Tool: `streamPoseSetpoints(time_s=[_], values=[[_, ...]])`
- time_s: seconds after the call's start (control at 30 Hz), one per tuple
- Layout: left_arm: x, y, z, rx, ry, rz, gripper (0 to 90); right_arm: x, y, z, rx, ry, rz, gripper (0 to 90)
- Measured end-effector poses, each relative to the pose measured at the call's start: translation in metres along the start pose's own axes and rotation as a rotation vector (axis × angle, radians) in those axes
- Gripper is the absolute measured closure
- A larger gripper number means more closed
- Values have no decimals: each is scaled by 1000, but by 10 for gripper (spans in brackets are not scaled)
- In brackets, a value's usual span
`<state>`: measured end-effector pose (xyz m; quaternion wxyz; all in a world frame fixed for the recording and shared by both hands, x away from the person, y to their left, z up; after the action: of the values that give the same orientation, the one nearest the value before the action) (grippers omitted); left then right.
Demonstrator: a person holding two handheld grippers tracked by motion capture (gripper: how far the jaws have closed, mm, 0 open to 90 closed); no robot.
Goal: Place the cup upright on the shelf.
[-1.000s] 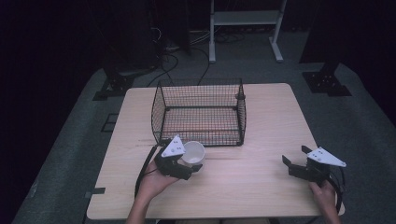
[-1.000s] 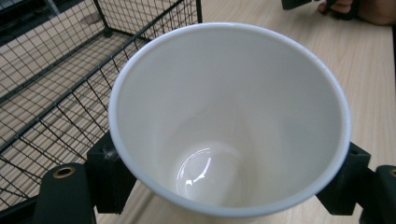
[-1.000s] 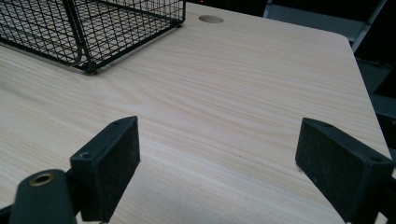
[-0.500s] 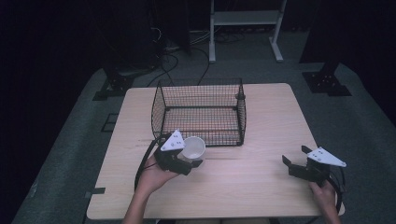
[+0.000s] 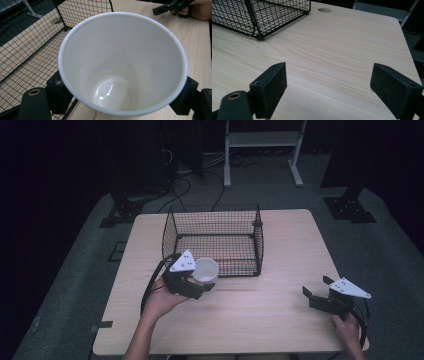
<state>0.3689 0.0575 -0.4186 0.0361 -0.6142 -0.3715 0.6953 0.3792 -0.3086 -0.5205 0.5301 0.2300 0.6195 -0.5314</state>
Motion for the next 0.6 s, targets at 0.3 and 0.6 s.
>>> streamPoseSetpoints(time_s=[0.3, 0.6], values=[[-6, 1, -7, 2, -4, -19, 211, 0, 0, 0, 1, -1, -1, 131], [-19, 1, -16, 6, 0, -34, 212, 0, 0, 0, 0, 0, 0, 131]])
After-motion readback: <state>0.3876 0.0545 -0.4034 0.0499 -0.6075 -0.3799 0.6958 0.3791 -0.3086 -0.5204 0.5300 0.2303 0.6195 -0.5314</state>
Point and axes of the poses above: each handheld gripper's, and its own axes: y roughly forward along the jaws, x roughly out of its underside, z roughly to its right, the point moved 10 cm from there along y, roughly forward along the jaws, and after that the axes turned 4 degrees about -y, right-handed, at the moved point
